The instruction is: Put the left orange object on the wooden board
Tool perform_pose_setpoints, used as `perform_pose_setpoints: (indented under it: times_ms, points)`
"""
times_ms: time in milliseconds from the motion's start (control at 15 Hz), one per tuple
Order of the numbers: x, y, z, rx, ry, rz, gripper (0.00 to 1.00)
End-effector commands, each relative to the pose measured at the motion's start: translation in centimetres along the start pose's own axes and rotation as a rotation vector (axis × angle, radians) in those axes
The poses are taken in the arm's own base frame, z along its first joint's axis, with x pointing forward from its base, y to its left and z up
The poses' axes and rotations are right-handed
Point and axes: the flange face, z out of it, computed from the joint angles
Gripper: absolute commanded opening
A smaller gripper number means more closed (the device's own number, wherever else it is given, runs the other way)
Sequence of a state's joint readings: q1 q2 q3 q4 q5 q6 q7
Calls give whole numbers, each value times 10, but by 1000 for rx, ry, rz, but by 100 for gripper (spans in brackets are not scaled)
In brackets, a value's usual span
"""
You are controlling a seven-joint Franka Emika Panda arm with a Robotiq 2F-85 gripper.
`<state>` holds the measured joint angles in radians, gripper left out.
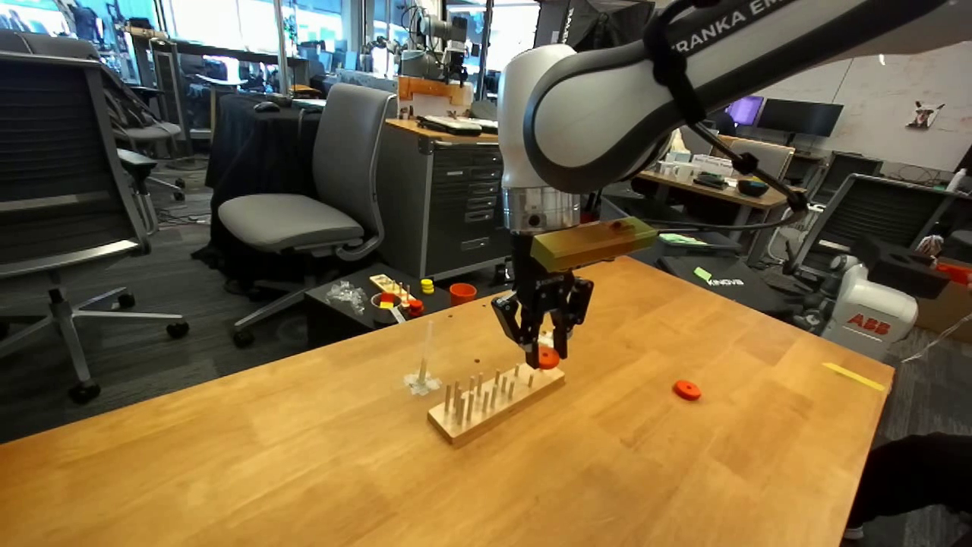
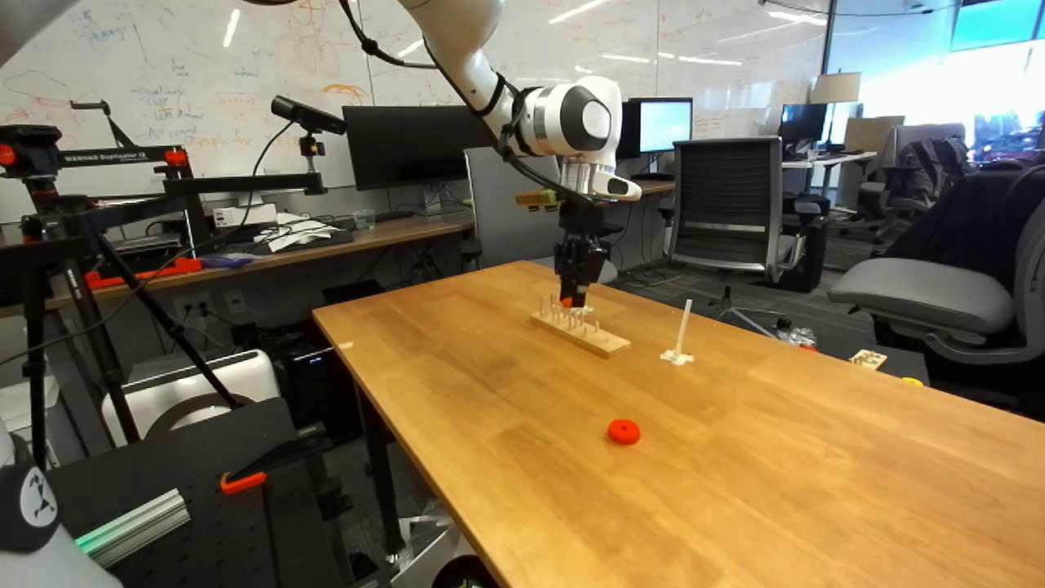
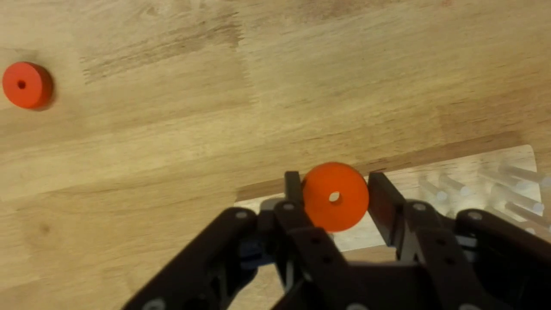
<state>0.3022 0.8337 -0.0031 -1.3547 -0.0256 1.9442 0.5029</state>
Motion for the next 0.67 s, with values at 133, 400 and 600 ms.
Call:
perform_pose_setpoints:
  times_ms: [133, 400, 600]
  points:
    - [-5, 0, -6, 0, 7, 19, 17]
    - [-5, 1, -6, 1, 7, 23, 17]
    - [-4, 1, -5, 1, 4, 24, 17]
